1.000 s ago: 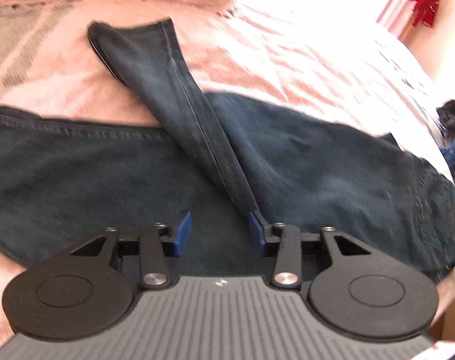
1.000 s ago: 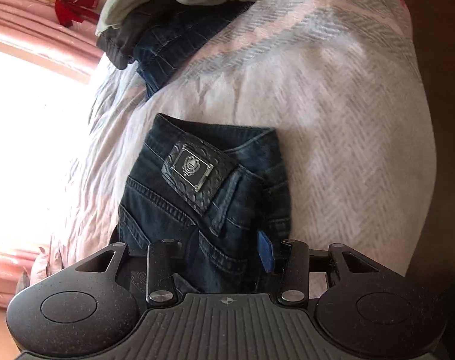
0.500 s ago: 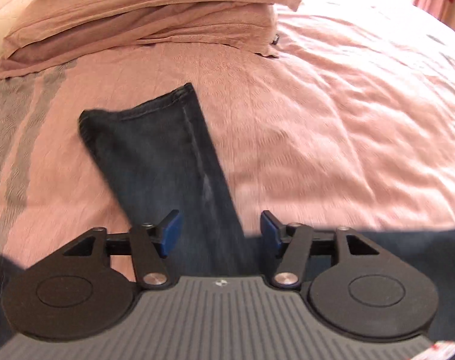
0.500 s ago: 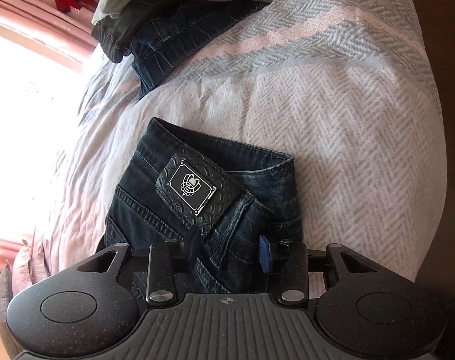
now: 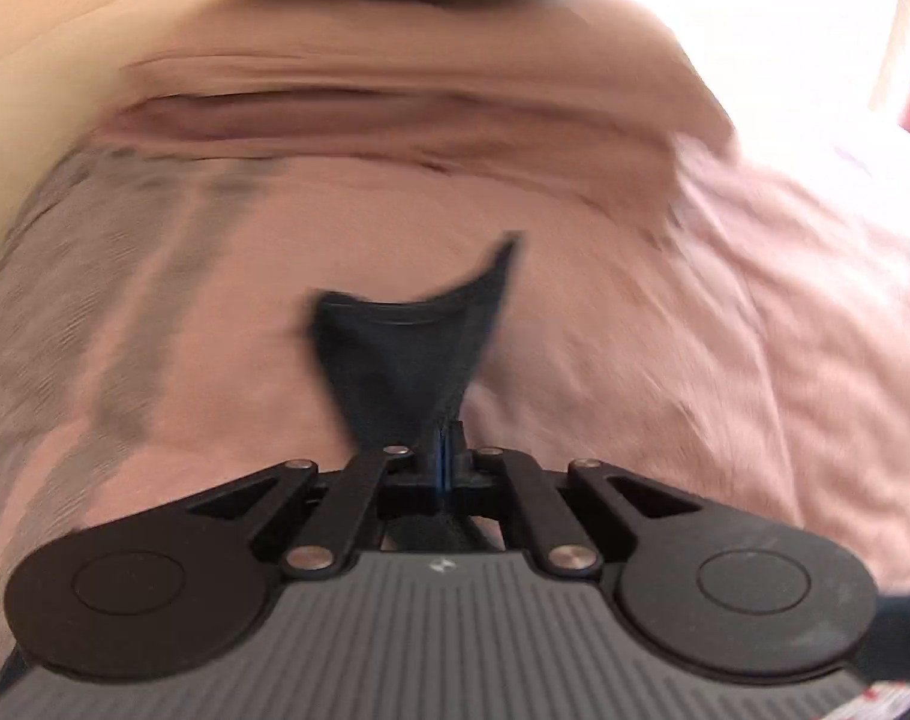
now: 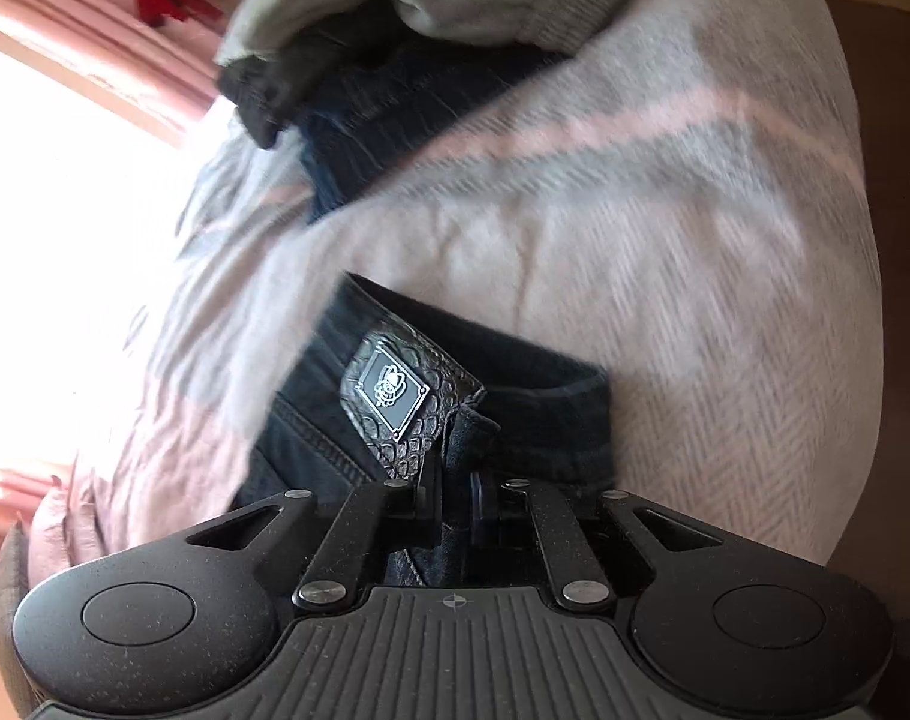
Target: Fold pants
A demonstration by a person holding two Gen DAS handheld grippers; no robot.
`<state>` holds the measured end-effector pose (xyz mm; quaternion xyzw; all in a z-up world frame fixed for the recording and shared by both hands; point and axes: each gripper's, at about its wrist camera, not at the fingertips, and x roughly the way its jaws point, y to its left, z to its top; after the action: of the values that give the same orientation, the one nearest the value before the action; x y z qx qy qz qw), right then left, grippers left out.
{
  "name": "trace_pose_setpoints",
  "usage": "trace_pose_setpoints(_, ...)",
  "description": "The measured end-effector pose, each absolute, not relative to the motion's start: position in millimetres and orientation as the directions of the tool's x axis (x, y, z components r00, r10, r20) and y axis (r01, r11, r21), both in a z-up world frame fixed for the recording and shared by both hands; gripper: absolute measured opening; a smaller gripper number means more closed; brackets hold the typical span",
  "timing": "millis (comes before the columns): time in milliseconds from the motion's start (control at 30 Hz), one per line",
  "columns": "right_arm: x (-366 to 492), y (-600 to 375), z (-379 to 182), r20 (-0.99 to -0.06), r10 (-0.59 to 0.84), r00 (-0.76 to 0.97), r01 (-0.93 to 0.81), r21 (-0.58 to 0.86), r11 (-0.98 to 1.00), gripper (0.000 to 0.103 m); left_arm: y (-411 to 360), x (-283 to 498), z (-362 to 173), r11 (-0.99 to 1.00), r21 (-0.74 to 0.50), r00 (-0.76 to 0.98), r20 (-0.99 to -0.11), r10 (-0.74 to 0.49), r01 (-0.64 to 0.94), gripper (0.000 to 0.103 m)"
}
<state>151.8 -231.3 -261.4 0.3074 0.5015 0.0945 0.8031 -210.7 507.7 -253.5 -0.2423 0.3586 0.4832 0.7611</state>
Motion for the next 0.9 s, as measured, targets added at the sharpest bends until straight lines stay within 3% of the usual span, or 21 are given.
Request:
trace_pose_setpoints(167,157.2,-233.4,-234.1,-0.711,0.512,0.482,0.088,0.621,0.779,0.004,473.8,-357.7,-231.9,0.170,-0.201,0.262,-0.785,0.561,-0.965,0.001)
trace_pose_setpoints(367,161.6,-236.2,-249.1,-0.759,0.487,0.431,0.128,0.586,0.800,0.004,417.7,-444.0,-321.3,-0.115,-0.264,0.190,-0.879,0.436,-0.957,0.002)
trace_pose_setpoints(433,161.2,-237.7,-257.5,-0.769,0.476,0.426,0.144,0.577,0.804,0.004,412.6,-456.8,-335.1,-0.150,-0.309,0.214,-0.869,0.447,-0.939,0.003)
trace_pose_setpoints(533,162.0,-236.7,-263.1,-0.777,0.467,0.423,0.142,0.565,0.812,0.005,418.1,-463.7,-331.8,-0.140,-0.332,0.222,-0.836,0.502,-0.933,0.019)
trace_pose_setpoints(900,162.9,-240.2,-267.4,-0.781,0.463,0.419,0.172,0.569,0.804,0.009,458.8,-458.0,-319.6,-0.183,-0.358,0.215,-0.821,0.529,-0.916,0.031)
